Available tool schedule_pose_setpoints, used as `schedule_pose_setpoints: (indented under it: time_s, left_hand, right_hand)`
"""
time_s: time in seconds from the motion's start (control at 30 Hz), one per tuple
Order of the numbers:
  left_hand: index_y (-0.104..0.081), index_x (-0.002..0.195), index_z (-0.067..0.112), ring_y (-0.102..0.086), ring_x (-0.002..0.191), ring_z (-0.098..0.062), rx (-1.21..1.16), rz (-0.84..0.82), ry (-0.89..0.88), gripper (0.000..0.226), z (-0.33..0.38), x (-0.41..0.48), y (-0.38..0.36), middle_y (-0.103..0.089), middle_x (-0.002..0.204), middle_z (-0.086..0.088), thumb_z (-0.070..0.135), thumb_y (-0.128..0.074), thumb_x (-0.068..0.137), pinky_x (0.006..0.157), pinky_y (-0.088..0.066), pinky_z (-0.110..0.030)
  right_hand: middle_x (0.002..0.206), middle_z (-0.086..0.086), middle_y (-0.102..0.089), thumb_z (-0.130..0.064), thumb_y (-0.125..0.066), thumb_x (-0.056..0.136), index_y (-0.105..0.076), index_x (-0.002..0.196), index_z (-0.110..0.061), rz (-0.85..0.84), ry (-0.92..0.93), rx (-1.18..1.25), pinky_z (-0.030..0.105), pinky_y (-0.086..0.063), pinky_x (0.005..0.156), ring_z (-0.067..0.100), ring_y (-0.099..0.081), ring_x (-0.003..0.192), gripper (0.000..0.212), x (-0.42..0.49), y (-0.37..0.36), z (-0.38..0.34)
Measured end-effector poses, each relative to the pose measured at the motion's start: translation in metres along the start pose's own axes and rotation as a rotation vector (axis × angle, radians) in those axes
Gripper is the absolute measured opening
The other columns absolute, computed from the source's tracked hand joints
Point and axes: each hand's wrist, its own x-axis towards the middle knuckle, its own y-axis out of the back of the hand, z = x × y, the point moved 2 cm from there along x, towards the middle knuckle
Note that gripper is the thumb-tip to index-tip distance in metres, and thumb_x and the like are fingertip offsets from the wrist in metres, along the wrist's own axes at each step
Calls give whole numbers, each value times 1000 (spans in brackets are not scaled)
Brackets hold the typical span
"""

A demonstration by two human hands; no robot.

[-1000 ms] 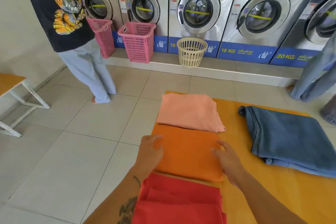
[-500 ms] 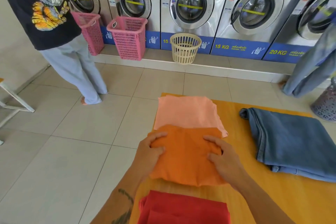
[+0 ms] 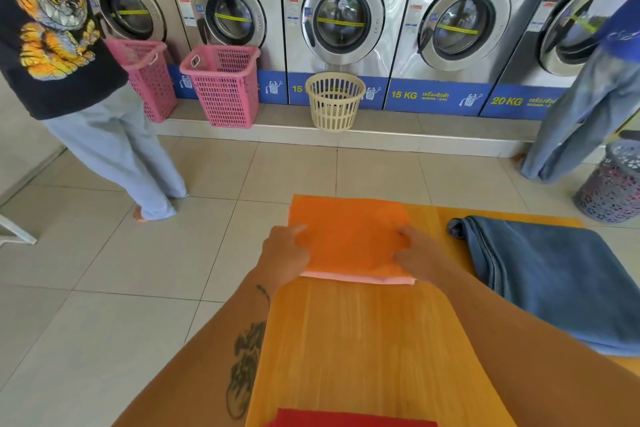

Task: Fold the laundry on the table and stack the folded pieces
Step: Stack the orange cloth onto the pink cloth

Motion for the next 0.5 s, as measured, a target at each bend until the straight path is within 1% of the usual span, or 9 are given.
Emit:
schedule_pose_setpoints:
  time_s: [0.07,0.13,0.17,0.2,0.27,0.33,0.4,0.43,0.5]
  left_hand:
    - [-40,148,24,-59,89,-11,44,9,5,64,-11,-5,-4,-38,150,-7,3,-51,88,56,-47,-15]
    - [-40,147,23,-53,103,-16,62,34,-5,60,-15,-12,-4,-36,148,-8,6,-51,91,62,-43,-13]
    - [-41,147,23,-50,105,-15,62,49,-14,58,-16,-17,-4,-36,147,-8,7,-51,92,65,-42,-13]
    - [-43,145,23,-49,104,-13,58,63,-22,55,-16,-22,-3,-38,147,-7,7,-51,93,66,-43,-14]
    - [-49,141,23,-53,105,-13,38,93,-31,49,-17,-37,0,-43,144,-5,7,-49,95,71,-47,-15]
    - [-56,133,25,-53,115,-13,14,116,-42,43,-19,-58,3,-49,139,0,6,-47,96,73,-45,-10]
    - [-59,125,31,-54,111,-8,-33,128,-51,41,-22,-82,4,-51,133,7,5,-46,95,58,-45,-5]
    - [-61,121,34,-59,104,-9,-63,137,-49,41,-25,-95,6,-53,131,9,6,-47,94,55,-46,-6]
    - [-63,115,37,-67,90,-15,-125,159,-19,38,-31,-124,9,-59,123,14,9,-50,92,58,-52,-17]
  right_hand:
    - [151,12,-39,-9,-54,91,-25,154,-17,-1,7,9,33,-48,83,30,-53,121,69,-3,-4,9]
    - [152,11,-37,-9,-55,90,-24,154,-20,8,17,28,29,-52,72,27,-59,109,72,-7,-8,17]
    - [153,10,-34,-10,-55,90,-24,154,-22,10,16,30,26,-50,66,25,-59,107,73,-10,-9,20]
    - [155,8,-31,-10,-55,89,-24,154,-23,9,16,31,24,-48,66,26,-57,111,73,-15,-10,23]
    - [158,6,-26,-11,-55,90,-23,154,-22,16,35,9,24,-45,77,28,-47,128,72,-28,-11,26]
    - [156,8,-28,-13,-57,92,-25,153,-22,26,74,-16,26,-39,88,28,-39,135,70,-48,-11,27]
    - [154,8,-32,-17,-61,92,-29,151,-25,12,98,0,27,-38,90,26,-42,133,68,-71,-11,29]
    - [152,6,-34,-19,-63,92,-32,150,-28,-4,97,22,27,-39,88,25,-45,129,66,-84,-12,31]
    - [147,3,-38,-22,-63,91,-37,146,-32,-40,99,51,28,-42,82,23,-49,123,62,-113,-14,37]
